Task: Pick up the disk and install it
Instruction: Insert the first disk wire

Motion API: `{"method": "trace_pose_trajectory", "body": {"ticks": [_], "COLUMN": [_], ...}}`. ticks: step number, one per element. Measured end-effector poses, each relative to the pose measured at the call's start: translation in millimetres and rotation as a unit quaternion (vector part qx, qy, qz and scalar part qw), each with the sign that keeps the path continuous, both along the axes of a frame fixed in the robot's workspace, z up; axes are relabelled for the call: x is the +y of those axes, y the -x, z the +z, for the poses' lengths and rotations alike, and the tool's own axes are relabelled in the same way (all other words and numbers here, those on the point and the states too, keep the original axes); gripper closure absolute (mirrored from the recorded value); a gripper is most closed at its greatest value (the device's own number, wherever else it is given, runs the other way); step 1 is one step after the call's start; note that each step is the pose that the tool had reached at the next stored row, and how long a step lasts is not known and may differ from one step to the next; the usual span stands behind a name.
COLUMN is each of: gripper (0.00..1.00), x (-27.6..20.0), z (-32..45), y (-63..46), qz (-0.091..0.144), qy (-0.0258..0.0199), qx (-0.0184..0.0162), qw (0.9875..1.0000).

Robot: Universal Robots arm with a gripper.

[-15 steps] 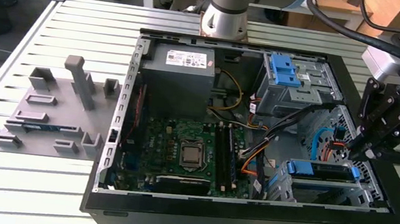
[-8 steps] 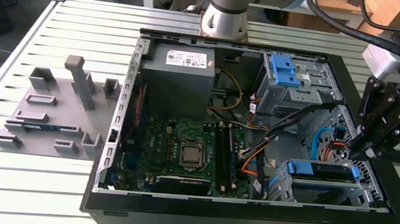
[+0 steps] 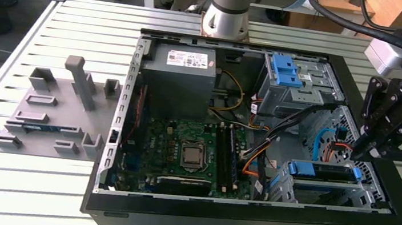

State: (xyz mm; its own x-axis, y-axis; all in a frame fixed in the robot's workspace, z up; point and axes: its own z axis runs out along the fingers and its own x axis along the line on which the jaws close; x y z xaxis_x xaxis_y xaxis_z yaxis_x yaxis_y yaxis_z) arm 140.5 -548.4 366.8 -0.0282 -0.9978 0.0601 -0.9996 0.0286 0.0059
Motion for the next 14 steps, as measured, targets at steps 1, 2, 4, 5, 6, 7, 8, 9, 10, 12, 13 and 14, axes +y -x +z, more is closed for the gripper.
{"method": "trace_pose_trajectory", "body": {"ticks": [1,2,4,5,6,7,8,9,10,12,13,14], "gripper": [0.75,0.75,0.75,0.75,0.75,0.75,0.75,0.75,0.75,0.75,0.75,0.75], "x": [0.1,0.3,0.6,0.9,1.1,1.2,1.2,1.2,1.2,1.5,1.6,1.7], "z": [-0.1,-0.2,-0.2,-0.2,-0.3,-0.5,-0.9,-1.4,-1.9,-3.0,-3.3,-3.7], "y": [0.0,-0.2,-1.4,-2.5,-3.5,-4.1,-4.2,-4.2,-4.3,-4.6,-4.7,-4.8], "qz": [0.0,0.0,0.0,0.0,0.0,0.0,0.0,0.0,0.0,-0.001,-0.001,-0.001], "qy": [0.0,-0.0001,0.0,0.0001,0.0001,0.0001,0.0,-0.0001,0.0,0.0,0.0001,0.0], "qx": [-0.0002,-0.0002,-0.0003,-0.0003,-0.0003,-0.0003,-0.0002,-0.0003,-0.0004,-0.0005,-0.0005,-0.0005], "qw": [1.0,1.0,1.0,1.0,1.0,1.0,1.0,1.0,1.0,1.0,1.0,1.0]}}
